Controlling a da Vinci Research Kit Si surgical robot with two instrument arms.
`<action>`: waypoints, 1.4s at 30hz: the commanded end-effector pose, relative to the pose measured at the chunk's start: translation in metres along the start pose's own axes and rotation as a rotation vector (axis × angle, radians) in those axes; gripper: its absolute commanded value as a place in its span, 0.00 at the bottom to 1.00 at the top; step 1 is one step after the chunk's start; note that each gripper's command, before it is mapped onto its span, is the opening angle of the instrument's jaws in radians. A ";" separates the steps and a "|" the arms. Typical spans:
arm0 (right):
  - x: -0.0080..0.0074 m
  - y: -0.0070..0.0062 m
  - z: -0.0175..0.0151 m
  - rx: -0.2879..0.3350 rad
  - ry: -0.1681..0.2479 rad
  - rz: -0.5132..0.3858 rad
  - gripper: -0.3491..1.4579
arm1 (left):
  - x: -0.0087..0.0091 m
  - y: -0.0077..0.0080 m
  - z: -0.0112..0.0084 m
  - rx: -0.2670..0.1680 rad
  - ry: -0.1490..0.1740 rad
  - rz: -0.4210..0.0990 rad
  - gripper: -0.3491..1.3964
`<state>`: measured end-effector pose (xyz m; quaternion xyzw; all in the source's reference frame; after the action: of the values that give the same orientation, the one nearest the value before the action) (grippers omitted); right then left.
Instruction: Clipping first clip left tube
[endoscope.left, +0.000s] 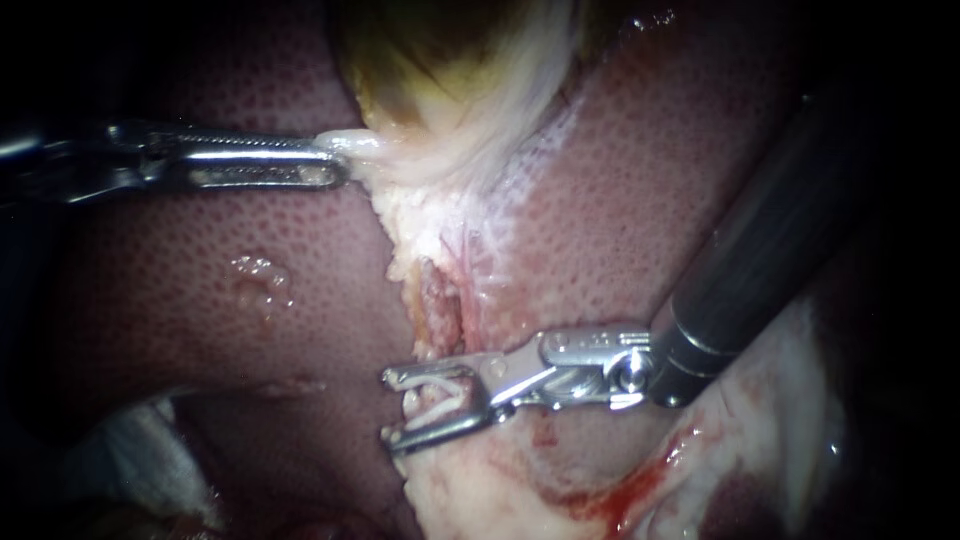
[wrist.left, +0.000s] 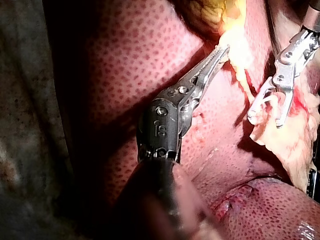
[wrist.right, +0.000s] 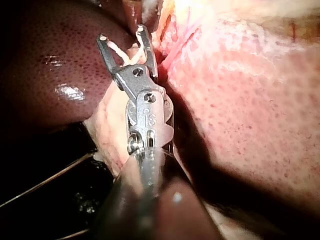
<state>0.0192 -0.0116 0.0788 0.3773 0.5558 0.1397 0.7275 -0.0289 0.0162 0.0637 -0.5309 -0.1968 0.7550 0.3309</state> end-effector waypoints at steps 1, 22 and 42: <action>0.0000 0.0000 0.0000 0.000 0.000 0.000 0.46 | 0.0000 0.0000 0.0000 0.000 0.000 0.000 0.00; 0.0027 -0.0009 -0.0075 -0.025 0.016 0.033 0.46 | 0.0002 0.0000 -0.0005 -0.004 -0.001 -0.001 0.00; 0.0005 0.0013 -0.0032 -0.013 0.006 0.000 0.46 | 0.0003 0.0004 -0.0005 -0.002 0.000 -0.002 0.00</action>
<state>0.0171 -0.0095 0.0792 0.3728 0.5575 0.1431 0.7278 -0.0286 0.0161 0.0630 -0.5311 -0.1980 0.7544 0.3310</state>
